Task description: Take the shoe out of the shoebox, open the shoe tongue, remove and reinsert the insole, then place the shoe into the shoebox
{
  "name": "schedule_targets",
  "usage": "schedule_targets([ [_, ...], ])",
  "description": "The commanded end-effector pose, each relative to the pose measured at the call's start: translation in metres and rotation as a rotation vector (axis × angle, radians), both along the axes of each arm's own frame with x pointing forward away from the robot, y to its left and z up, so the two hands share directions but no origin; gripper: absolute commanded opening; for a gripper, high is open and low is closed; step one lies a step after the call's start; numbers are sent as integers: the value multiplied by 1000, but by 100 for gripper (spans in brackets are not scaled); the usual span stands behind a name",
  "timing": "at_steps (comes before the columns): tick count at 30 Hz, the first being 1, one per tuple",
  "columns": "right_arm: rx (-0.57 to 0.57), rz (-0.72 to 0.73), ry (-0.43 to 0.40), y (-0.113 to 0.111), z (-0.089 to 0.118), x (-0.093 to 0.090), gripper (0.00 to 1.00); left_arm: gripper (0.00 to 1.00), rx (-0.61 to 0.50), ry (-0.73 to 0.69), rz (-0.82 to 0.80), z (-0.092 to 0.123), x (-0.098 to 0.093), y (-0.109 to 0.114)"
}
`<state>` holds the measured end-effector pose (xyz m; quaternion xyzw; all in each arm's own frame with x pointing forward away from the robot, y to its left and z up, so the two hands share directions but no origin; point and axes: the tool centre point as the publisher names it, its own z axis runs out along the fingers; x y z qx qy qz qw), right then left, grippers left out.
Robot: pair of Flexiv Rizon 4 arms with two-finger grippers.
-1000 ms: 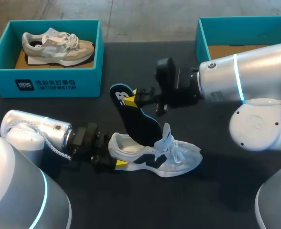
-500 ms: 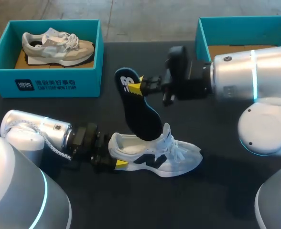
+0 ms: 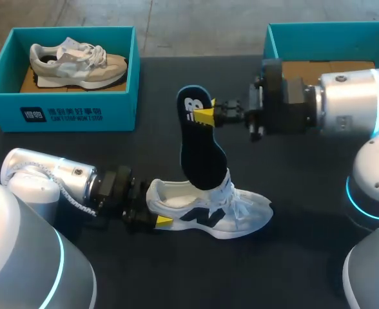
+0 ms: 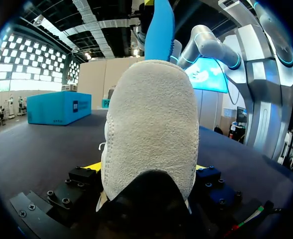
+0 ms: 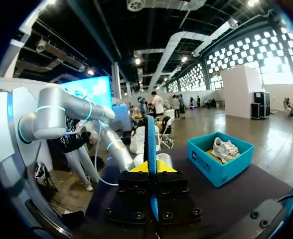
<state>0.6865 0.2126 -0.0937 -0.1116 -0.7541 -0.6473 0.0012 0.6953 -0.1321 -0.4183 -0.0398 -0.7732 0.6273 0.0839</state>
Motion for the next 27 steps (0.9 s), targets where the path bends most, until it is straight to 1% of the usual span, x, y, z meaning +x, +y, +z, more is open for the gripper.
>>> schedule_targets([
  [1,23,-5,13,-42,8,-19,0,0,0,1,0,-1,0,-1],
  [5,30,11,42,-51,13,-23,0,0,0,1,0,-1,0,-1],
  [8,39,33,88,-58,17,-27,0,0,0,1,0,-1,0,-1],
  [10,36,6,111,-66,20,-29,0,0,0,1,0,-1,0,-1],
  [27,36,6,111,-66,20,-29,0,0,0,1,0,-1,0,-1],
])
